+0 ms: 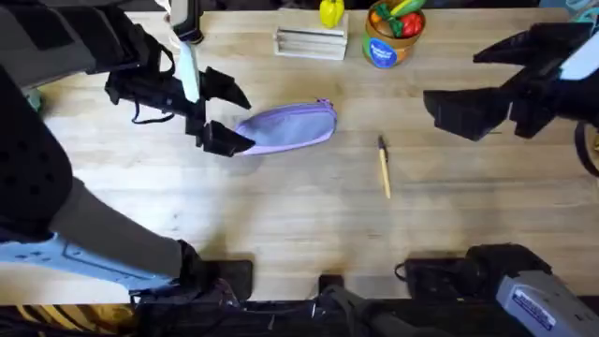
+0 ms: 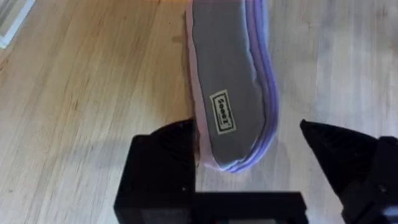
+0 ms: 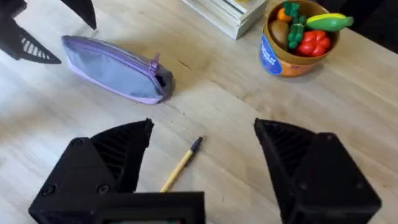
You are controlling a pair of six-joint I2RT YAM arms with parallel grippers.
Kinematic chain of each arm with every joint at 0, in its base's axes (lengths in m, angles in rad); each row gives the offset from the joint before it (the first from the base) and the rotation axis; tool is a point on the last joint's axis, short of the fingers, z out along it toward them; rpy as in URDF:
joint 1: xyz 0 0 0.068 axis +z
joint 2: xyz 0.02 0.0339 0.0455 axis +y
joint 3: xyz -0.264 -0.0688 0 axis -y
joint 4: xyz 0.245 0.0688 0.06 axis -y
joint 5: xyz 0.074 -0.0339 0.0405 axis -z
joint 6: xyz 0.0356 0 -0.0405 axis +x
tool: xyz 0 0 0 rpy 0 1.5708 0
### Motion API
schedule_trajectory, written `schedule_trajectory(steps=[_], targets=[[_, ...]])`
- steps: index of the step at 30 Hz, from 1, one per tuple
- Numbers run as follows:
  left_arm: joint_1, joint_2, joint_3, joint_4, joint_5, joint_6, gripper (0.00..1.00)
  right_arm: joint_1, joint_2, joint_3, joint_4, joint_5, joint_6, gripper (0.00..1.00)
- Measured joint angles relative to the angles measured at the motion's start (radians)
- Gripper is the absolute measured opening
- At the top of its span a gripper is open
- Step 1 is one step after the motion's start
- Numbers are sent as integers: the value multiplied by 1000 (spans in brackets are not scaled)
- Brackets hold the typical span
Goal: Unzip the bag, pick up the pens from the table one at a time and place them inside, then zip the bag closed.
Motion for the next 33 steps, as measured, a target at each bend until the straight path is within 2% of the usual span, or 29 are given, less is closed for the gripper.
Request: schedule_trajectory(steps=[6, 7, 8, 11, 12, 14, 23, 29, 33], targets=[[0, 0, 0, 0, 2, 0, 994, 0, 0, 0, -9, -1, 1, 997], [0, 0, 0, 0, 2, -1, 968, 0, 0, 0, -7, -4, 2, 997], [0, 0, 0, 0, 3, 1, 613, 0, 13, 0, 6, -42, 15, 997], [0, 0, 0, -2, 3, 3, 150, 8, 54, 2, 9, -85, 32, 997], [0, 0, 0, 2, 3, 8, 77, 15, 72, 2, 12, -96, 41, 997], [-2, 0, 0, 4, 2, 7, 47, 40, 120, 2, 18, -113, 50, 997], [-3, 0, 0, 4, 2, 7, 44, 203, 412, 24, 177, -145, 85, 996], [-3, 0, 0, 4, 2, 8, 44, 224, 632, 149, 214, -155, 232, 995], [-3, 0, 0, 4, 2, 7, 43, 232, 726, 182, 248, -252, 317, 995]])
